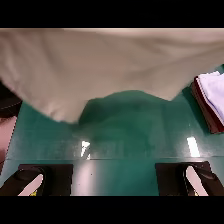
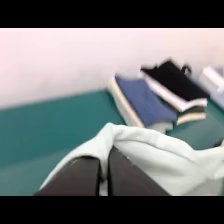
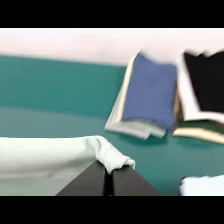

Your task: Fold the shirts.

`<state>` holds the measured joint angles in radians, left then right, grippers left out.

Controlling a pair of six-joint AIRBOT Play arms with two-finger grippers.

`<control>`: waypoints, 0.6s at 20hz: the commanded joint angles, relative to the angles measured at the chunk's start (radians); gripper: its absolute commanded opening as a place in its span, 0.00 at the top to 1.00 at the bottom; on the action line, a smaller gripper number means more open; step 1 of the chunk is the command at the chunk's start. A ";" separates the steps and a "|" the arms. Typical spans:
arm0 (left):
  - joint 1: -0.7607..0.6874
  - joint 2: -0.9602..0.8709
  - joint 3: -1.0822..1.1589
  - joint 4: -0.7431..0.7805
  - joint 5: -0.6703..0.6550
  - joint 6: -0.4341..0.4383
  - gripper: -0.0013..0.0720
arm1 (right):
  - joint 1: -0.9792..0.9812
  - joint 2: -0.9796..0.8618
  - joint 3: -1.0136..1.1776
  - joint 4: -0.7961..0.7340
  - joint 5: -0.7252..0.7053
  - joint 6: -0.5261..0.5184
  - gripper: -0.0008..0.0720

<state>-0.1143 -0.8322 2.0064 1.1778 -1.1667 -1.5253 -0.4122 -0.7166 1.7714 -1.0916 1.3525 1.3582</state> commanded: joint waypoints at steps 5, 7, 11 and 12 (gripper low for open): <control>0.001 -0.011 -0.027 0.091 0.014 -0.003 0.95 | -0.121 -0.166 0.289 0.033 0.171 0.056 0.97; 0.001 -0.051 -0.171 0.128 -0.013 -0.003 0.95 | -0.114 -0.238 0.217 0.089 0.203 0.070 0.97; 0.001 -0.222 -0.447 0.123 -0.016 -0.004 0.95 | 0.021 -0.412 -0.022 -0.008 0.259 0.085 0.97; 0.001 -0.275 -0.499 0.123 -0.009 -0.004 0.95 | 0.071 -0.458 -0.086 -0.051 0.257 0.085 0.97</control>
<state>-0.1146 -1.0000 1.6669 1.2873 -1.1759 -1.5284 -0.4320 -1.0630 1.8244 -1.0714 1.5711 1.4330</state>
